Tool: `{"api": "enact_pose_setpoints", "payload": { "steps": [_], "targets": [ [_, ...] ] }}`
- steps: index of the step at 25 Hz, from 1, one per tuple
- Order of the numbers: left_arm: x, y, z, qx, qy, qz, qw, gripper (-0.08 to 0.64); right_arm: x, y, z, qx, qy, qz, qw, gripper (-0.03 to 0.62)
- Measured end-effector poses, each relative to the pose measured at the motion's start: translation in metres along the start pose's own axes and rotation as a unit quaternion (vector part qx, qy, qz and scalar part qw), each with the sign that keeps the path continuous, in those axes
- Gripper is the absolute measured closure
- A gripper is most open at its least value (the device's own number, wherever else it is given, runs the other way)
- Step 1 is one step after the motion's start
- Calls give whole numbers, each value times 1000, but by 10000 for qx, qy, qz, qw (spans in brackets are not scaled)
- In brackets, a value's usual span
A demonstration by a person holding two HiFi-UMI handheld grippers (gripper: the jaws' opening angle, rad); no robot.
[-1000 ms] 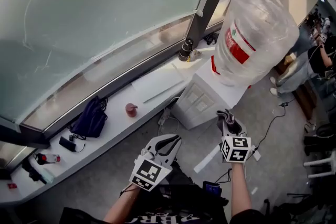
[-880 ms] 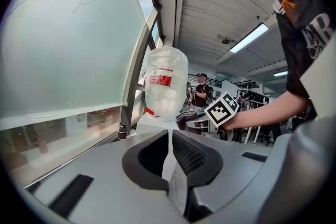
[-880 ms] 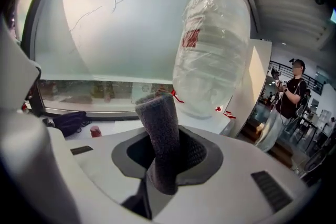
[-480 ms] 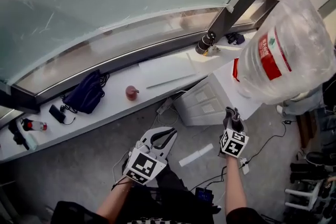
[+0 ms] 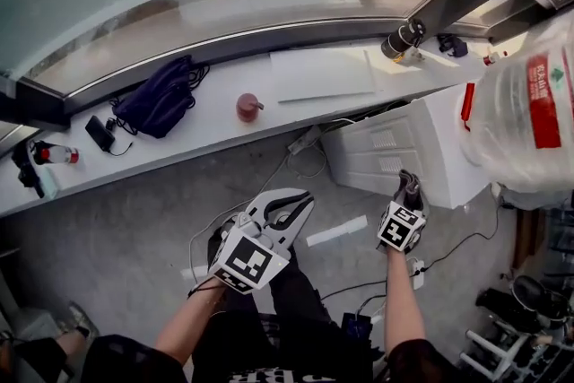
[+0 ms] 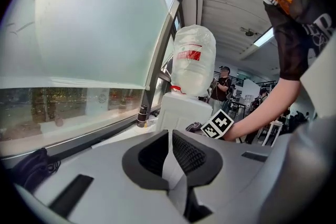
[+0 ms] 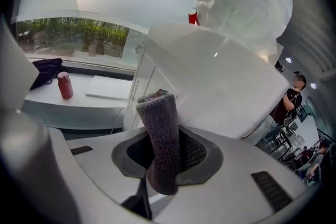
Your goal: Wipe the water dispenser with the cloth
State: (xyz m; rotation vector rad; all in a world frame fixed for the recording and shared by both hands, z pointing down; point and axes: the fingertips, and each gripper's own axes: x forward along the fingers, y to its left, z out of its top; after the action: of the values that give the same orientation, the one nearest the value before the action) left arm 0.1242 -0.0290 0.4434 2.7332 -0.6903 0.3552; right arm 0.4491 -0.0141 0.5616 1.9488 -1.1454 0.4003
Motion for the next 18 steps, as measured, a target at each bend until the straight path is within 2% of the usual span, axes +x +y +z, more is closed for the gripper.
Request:
{"api": "enact_pose_setpoints", "payload": {
  "steps": [8, 11, 18],
  "targets": [
    [14, 30, -54, -102, 63, 316, 9994, 523, 64, 46, -47, -387, 415, -217, 9982, 486],
    [20, 33, -69, -95, 67, 318, 9994, 523, 86, 65, -69, -393, 589, -244, 9972, 486],
    [33, 43, -114, -215, 7, 299, 9993, 523, 142, 108, -120, -791, 1087, -418, 9900, 486]
  ]
}}
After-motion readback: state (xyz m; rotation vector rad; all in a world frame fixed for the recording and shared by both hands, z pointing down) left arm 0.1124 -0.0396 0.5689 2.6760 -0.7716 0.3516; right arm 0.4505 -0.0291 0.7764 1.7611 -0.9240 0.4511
